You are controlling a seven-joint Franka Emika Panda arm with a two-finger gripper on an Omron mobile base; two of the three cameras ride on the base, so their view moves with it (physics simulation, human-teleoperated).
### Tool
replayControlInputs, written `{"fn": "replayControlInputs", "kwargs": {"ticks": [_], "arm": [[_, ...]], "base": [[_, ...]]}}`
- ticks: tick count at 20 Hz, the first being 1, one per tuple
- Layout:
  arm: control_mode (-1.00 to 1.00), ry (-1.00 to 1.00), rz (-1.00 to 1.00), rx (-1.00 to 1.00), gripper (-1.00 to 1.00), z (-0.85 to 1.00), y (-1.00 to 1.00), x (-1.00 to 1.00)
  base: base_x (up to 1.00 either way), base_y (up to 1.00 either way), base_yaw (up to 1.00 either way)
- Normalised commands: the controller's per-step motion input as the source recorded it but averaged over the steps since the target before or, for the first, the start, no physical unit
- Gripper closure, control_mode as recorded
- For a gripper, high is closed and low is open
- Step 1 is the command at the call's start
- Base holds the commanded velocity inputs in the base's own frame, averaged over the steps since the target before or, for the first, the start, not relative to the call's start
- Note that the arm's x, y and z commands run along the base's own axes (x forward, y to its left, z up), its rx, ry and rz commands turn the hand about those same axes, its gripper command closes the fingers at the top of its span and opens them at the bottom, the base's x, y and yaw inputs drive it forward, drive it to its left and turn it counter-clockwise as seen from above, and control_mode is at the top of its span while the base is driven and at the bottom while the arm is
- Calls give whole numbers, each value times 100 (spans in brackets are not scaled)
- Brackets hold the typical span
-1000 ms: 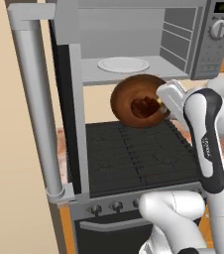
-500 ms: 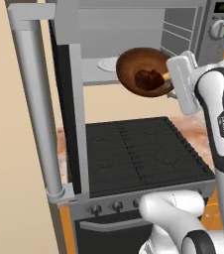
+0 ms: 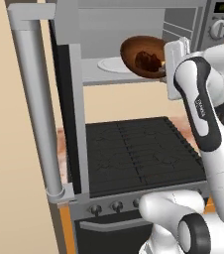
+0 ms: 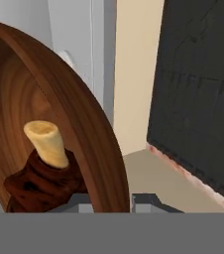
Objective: Remove the orange from the bowl and place it on the small plate. Then place the bowl with only the steak in the microwave, close the door, and press the start button to microwave the steak.
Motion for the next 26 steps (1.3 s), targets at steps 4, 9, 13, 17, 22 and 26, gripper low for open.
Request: {"fn": "replayControlInputs", "kwargs": {"ticks": [4, 9, 13, 17, 22, 26], "arm": [[-100, 20, -9, 5, 100, 0, 5, 66], [-100, 11, 0, 10, 100, 0, 6, 73], [-100, 2, 0, 6, 100, -2, 11, 70], [-100, 0, 0, 0, 100, -16, 21, 64], [-100, 0, 0, 0, 100, -15, 9, 58], [-100, 0, 0, 0, 100, -3, 3, 39]], "base": [[0, 0, 0], [0, 0, 0], [0, 0, 0], [0, 0, 0], [0, 0, 0], [0, 0, 0]]}}
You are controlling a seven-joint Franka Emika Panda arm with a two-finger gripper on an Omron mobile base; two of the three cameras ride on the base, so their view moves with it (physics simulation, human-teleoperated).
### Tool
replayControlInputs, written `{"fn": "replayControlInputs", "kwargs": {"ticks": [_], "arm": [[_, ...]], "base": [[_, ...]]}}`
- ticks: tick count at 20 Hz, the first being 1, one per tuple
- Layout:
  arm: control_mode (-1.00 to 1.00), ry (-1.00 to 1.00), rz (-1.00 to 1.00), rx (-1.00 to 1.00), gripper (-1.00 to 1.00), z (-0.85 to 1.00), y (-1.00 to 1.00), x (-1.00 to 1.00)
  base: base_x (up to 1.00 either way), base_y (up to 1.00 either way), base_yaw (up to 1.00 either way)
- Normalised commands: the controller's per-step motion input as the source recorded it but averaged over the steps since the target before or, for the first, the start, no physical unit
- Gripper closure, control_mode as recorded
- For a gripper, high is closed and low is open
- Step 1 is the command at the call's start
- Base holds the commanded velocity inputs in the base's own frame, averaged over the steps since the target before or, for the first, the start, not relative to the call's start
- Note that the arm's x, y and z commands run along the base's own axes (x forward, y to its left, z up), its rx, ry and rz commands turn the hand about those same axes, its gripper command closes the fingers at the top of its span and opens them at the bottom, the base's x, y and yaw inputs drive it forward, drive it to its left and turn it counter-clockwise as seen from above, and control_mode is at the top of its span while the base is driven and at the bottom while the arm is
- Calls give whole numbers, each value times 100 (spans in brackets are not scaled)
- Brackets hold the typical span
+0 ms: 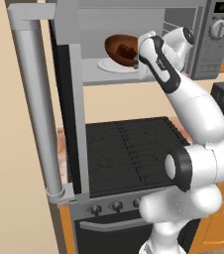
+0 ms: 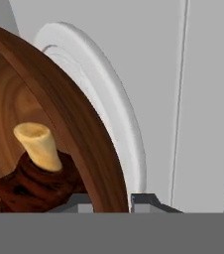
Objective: Remove the orange from the bowl and place it on the small plate. Then place the bowl with only the steak in the microwave, close the door, and press the start button to microwave the steak.
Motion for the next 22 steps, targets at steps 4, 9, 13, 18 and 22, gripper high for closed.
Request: {"fn": "replayControlInputs", "kwargs": {"ticks": [4, 9, 13, 18, 22], "arm": [[-100, 0, 0, 1, -100, 0, 4, 23], [-100, -2, 0, 1, -100, 5, 0, -5], [-100, -12, 0, 0, -100, 29, 0, -65], [-100, -29, 0, 0, -100, 17, 0, -91], [-100, -13, 0, -23, -100, -41, -2, -84]], "base": [[0, 0, 0], [0, 0, 0], [0, 0, 0], [0, 0, 0], [0, 0, 0]]}}
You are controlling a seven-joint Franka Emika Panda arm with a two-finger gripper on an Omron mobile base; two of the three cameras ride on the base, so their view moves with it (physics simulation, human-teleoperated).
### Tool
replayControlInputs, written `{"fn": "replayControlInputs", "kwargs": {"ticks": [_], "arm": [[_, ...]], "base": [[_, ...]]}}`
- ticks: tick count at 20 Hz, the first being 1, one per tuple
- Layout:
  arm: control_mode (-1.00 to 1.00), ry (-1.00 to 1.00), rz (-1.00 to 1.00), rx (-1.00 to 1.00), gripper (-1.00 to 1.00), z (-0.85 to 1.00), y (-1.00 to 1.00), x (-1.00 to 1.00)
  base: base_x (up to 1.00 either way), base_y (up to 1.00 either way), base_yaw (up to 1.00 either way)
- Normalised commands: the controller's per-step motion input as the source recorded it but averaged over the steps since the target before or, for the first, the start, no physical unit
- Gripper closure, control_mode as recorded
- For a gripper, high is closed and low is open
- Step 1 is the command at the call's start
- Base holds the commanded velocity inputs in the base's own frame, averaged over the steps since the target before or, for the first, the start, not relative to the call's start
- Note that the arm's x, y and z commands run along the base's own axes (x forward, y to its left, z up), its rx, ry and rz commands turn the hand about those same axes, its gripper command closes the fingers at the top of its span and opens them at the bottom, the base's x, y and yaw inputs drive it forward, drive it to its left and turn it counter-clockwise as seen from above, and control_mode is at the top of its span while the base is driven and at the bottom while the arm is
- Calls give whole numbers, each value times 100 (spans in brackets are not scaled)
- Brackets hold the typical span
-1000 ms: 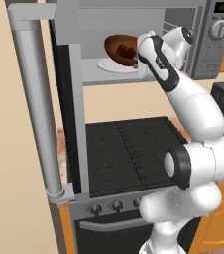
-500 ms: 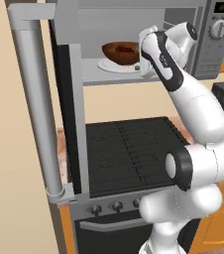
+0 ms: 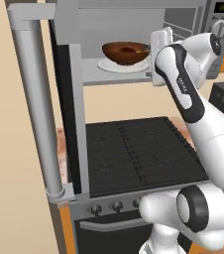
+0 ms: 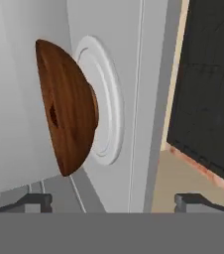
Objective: Remove the orange from the bowl and place it on the small plate. Then place the bowl with only the steak in the microwave, close the door, and press the start button to microwave the steak.
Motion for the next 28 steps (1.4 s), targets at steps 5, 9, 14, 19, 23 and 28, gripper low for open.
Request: {"fn": "replayControlInputs", "kwargs": {"ticks": [5, 9, 14, 19, 23, 28], "arm": [[-100, -2, 0, -54, -100, -98, 1, -7], [-100, -12, -5, -53, -100, -25, -13, -77], [-100, -5, -5, -58, -100, -11, 0, -72], [-100, -29, 1, -51, -100, -44, -3, -78], [-100, -29, -5, -51, -100, -2, 1, -99], [-100, -17, -11, -47, -100, 0, 17, -85]], "base": [[0, 0, 0], [0, 0, 0], [0, 0, 0], [0, 0, 0], [0, 0, 0], [0, 0, 0]]}}
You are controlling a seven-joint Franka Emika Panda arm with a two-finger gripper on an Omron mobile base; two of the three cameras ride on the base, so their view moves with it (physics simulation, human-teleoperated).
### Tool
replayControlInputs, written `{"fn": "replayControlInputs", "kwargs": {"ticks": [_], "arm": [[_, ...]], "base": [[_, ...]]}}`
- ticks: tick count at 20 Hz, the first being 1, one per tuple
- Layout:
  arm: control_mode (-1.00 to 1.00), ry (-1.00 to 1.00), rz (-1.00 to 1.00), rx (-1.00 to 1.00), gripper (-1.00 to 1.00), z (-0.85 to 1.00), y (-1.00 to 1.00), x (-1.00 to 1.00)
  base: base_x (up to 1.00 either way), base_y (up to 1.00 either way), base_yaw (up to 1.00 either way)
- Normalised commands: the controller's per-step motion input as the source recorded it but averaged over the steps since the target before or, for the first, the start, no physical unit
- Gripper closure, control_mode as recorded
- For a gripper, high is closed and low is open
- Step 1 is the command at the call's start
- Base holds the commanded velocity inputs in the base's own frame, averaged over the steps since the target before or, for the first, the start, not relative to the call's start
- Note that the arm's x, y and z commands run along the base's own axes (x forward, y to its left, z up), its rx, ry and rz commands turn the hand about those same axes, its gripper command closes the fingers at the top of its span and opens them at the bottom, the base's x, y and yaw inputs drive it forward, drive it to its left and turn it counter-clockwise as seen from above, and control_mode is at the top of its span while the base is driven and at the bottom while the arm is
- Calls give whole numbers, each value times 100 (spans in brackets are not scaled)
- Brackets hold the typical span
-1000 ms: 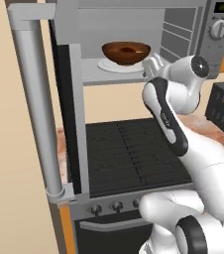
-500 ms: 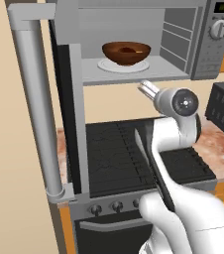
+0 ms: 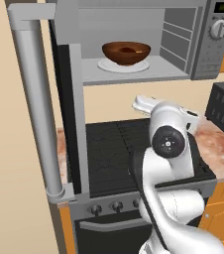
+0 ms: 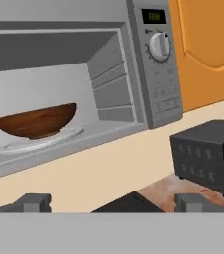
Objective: Remove the orange from the bowl and place it on the small plate. Then place the bowl with only the steak in the microwave, close the door, and press the start button to microwave the steak.
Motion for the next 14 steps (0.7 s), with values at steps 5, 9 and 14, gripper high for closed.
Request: {"fn": "replayControlInputs", "kwargs": {"ticks": [5, 9, 14], "arm": [[-100, -22, -3, -40, -100, -14, 42, -34], [-100, -24, 0, -33, -100, -33, 3, 85], [-100, -30, -1, -38, -100, -5, 0, 26]], "base": [[0, 0, 0], [0, 0, 0], [0, 0, 0]]}}
